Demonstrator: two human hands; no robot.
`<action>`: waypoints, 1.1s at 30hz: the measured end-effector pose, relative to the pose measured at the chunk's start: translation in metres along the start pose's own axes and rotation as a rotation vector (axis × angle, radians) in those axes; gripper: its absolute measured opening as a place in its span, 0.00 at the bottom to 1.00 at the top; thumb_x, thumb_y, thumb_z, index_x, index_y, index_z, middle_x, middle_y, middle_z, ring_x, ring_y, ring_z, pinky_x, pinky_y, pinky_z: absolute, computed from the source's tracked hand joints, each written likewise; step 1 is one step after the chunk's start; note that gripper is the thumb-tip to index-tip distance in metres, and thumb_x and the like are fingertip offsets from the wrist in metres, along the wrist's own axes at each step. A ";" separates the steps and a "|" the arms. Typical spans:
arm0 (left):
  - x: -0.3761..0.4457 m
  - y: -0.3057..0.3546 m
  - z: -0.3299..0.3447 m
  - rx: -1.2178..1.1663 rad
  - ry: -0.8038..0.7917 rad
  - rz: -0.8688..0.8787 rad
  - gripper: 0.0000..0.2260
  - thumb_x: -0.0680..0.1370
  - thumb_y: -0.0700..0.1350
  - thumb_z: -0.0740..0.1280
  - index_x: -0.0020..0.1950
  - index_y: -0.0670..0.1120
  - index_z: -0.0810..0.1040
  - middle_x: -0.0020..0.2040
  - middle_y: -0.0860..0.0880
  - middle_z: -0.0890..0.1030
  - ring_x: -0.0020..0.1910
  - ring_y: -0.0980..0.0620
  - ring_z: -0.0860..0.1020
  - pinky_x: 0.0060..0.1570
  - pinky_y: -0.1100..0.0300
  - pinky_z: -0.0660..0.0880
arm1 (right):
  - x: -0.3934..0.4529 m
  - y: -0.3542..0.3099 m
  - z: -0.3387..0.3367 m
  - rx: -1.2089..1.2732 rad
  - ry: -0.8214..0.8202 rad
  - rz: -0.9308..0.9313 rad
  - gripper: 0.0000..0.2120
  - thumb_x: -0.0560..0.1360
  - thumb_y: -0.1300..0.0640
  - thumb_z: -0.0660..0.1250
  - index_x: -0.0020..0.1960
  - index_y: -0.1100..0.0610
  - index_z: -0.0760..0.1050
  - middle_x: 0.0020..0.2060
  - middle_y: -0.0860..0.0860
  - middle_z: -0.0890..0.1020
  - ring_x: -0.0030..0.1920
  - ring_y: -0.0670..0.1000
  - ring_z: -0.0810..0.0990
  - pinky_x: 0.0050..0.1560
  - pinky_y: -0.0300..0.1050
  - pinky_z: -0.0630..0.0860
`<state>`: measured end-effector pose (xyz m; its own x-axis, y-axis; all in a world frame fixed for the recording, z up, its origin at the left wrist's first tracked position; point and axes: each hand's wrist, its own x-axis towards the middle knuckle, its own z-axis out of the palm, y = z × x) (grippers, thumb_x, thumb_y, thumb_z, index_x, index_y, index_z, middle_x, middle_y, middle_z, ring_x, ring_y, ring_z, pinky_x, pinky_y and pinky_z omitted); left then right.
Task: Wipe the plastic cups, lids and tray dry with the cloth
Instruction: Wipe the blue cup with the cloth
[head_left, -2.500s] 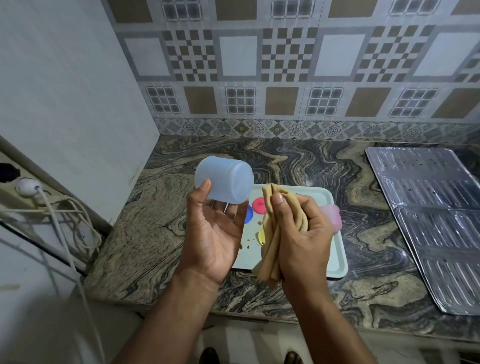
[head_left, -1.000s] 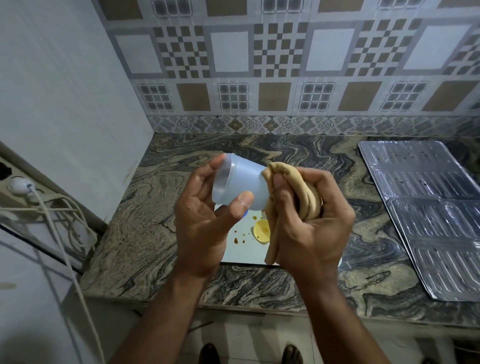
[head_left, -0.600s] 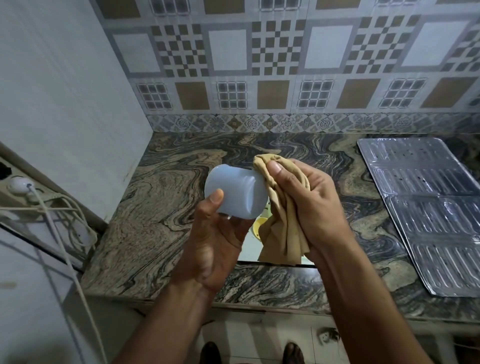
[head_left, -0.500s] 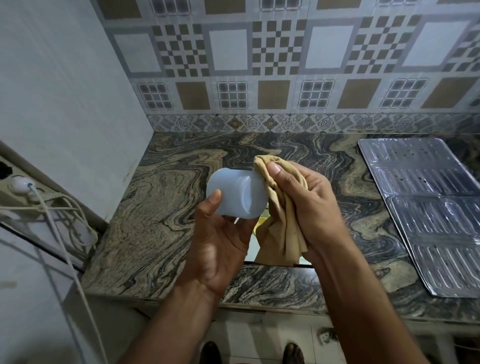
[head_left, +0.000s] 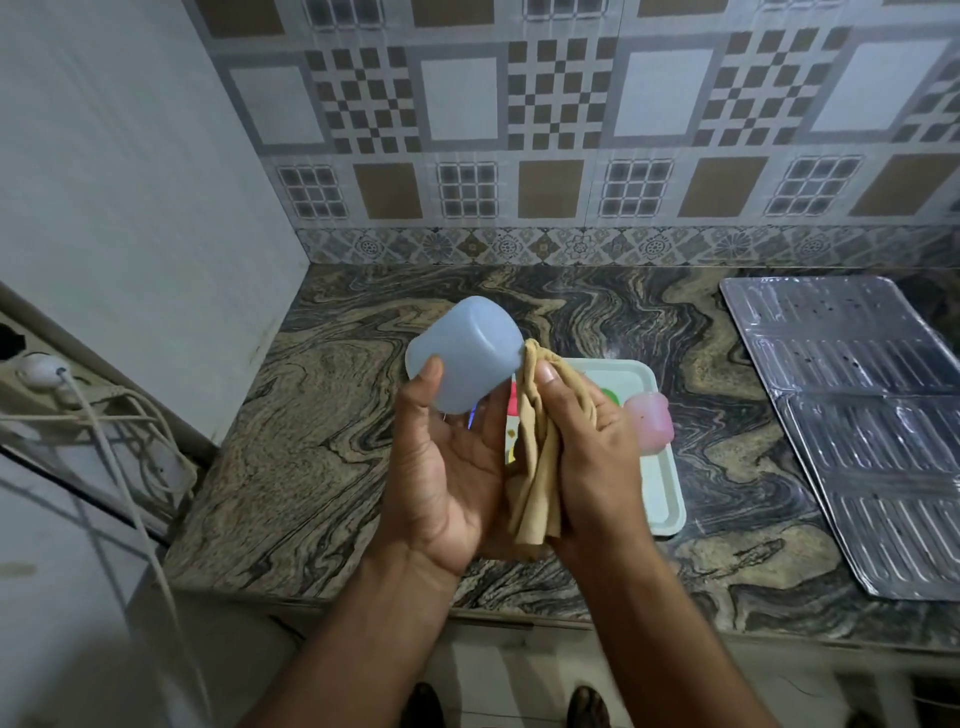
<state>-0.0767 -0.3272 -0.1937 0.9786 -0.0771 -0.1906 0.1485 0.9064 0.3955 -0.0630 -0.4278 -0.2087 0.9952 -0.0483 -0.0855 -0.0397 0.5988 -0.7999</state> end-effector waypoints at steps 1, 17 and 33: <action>0.000 -0.003 0.000 0.030 0.010 -0.011 0.34 0.66 0.51 0.82 0.67 0.37 0.80 0.59 0.37 0.85 0.55 0.44 0.87 0.53 0.50 0.84 | -0.003 0.005 0.002 -0.006 0.027 -0.025 0.15 0.78 0.55 0.73 0.56 0.67 0.82 0.47 0.60 0.85 0.49 0.58 0.81 0.51 0.48 0.81; 0.012 0.039 -0.052 1.262 0.062 0.656 0.29 0.66 0.50 0.83 0.63 0.53 0.75 0.61 0.52 0.83 0.62 0.49 0.83 0.56 0.51 0.82 | 0.022 0.012 -0.008 -0.589 0.095 -0.383 0.06 0.78 0.56 0.77 0.46 0.50 0.81 0.36 0.42 0.85 0.37 0.43 0.83 0.40 0.42 0.80; 0.008 0.063 -0.242 1.850 0.314 0.298 0.34 0.71 0.62 0.75 0.73 0.50 0.73 0.68 0.46 0.78 0.63 0.40 0.79 0.53 0.41 0.81 | 0.025 0.042 -0.034 -0.662 0.030 -0.239 0.04 0.80 0.57 0.75 0.48 0.57 0.82 0.40 0.50 0.84 0.41 0.47 0.81 0.45 0.47 0.80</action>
<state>-0.0936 -0.1706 -0.3878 0.9715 0.2370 0.0064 0.1567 -0.6623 0.7326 -0.0428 -0.4312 -0.2645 0.9810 -0.1451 0.1289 0.1239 -0.0433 -0.9913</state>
